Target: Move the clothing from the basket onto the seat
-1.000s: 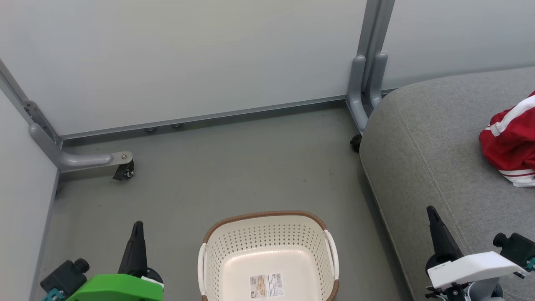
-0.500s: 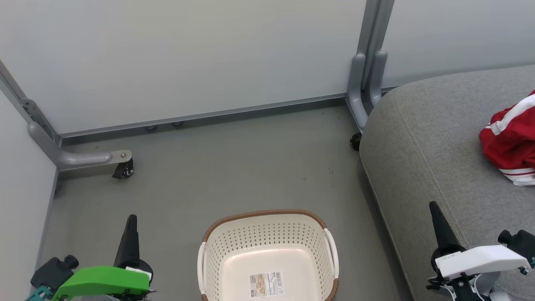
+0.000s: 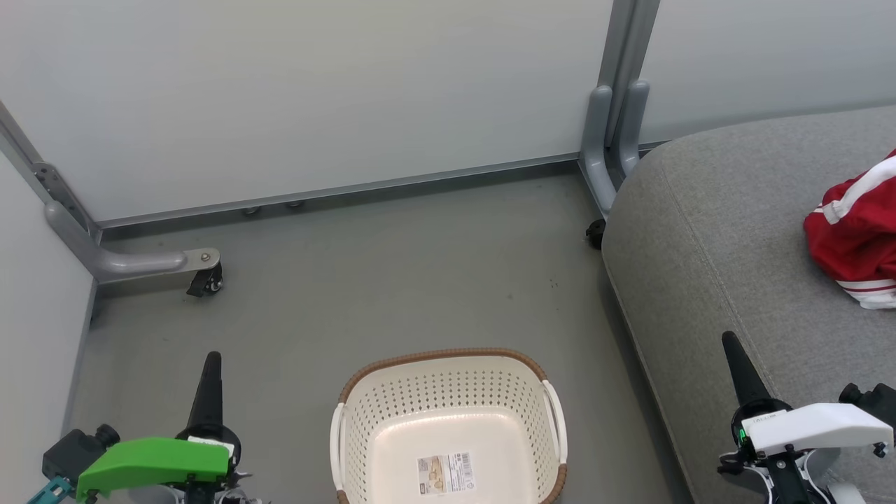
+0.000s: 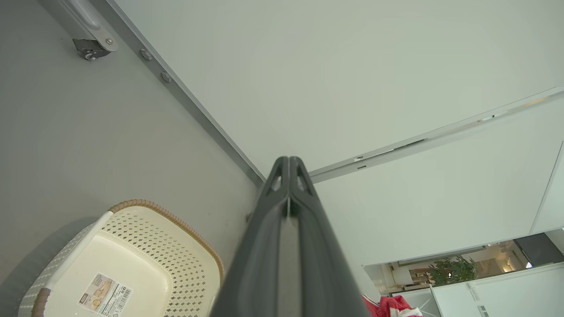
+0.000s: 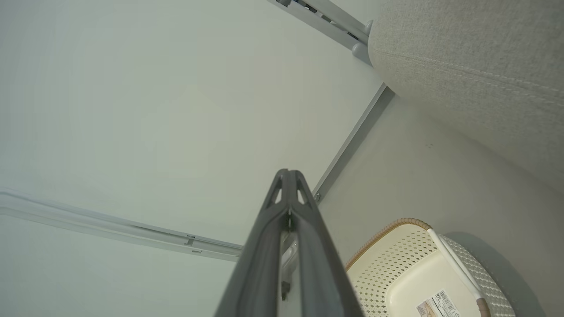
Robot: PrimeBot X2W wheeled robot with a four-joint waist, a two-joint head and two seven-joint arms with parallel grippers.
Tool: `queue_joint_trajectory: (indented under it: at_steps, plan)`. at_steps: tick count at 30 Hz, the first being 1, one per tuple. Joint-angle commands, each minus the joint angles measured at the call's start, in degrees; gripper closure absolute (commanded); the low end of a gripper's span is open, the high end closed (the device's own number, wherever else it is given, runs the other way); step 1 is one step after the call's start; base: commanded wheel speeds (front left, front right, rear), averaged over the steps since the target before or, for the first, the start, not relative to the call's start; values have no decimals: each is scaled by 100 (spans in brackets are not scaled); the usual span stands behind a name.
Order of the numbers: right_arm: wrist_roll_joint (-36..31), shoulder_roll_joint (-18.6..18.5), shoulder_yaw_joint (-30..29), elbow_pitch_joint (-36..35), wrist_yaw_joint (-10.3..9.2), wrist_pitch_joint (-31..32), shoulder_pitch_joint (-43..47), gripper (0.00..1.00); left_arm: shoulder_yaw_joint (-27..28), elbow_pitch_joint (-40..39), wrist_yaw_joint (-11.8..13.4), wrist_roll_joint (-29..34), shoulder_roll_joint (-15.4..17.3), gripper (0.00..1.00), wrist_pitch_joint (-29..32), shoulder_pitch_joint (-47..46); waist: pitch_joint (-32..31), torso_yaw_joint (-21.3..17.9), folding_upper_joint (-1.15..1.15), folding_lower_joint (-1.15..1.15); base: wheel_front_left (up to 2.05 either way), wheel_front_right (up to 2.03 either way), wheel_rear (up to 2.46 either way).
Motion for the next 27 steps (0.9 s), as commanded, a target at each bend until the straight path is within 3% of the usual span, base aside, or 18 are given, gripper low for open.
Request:
queue_joint_trajectory:
  at_steps: [1,27]
  plan:
    - [144,-41,-32,-9,-3,41,-121,100,45,-20,-49,-156,54,100,29,-171,3,0,24,0,0,0,0]
    - [1409,-14,-188,190,-4,364,-319,100,286,142,-162,-1452,59,100,353,-403,62,-7,33,0,0,0,0]
